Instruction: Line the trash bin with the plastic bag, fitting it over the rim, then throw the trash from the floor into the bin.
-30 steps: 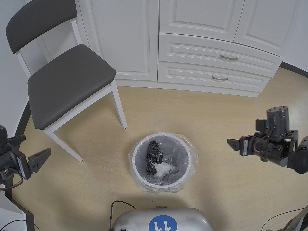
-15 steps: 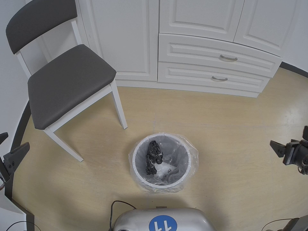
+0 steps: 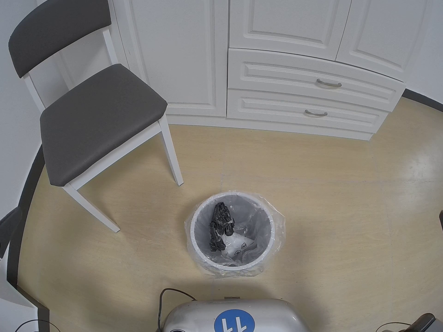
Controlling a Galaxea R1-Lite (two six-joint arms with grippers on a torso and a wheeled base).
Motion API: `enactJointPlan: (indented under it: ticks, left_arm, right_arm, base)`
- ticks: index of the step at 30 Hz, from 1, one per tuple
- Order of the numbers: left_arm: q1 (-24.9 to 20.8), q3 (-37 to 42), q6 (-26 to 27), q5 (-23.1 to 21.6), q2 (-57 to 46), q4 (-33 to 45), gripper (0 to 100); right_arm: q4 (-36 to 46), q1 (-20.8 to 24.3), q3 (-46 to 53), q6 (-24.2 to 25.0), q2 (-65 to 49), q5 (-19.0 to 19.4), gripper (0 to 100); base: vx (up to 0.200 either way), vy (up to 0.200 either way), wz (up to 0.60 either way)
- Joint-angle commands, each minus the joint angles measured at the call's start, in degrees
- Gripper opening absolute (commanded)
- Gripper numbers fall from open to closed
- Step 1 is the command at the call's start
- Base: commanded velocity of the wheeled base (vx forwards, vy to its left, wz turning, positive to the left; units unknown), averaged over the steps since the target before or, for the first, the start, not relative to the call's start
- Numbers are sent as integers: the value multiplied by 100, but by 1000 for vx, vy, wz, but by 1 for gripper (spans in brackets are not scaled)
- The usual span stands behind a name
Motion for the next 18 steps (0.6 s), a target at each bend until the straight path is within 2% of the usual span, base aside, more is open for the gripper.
enactJointPlan:
  ticks: [1, 13, 18]
  left_arm:
    - [16, 181, -6, 205, -656, 45, 100]
    - [34, 462, 12, 302, -1218, 116, 100]
    - [25, 717, 38, 249, -1675, 458, 100]
  right_arm:
    - [684, -169, -152, -65, -1313, 76, 100]
    - [869, -257, -108, -65, -2122, -38, 100]
    - [1238, -459, -11, -74, -2719, 146, 100]
  base:
    - [0, 0, 0]
    - [0, 0, 0]
    - [0, 0, 0]
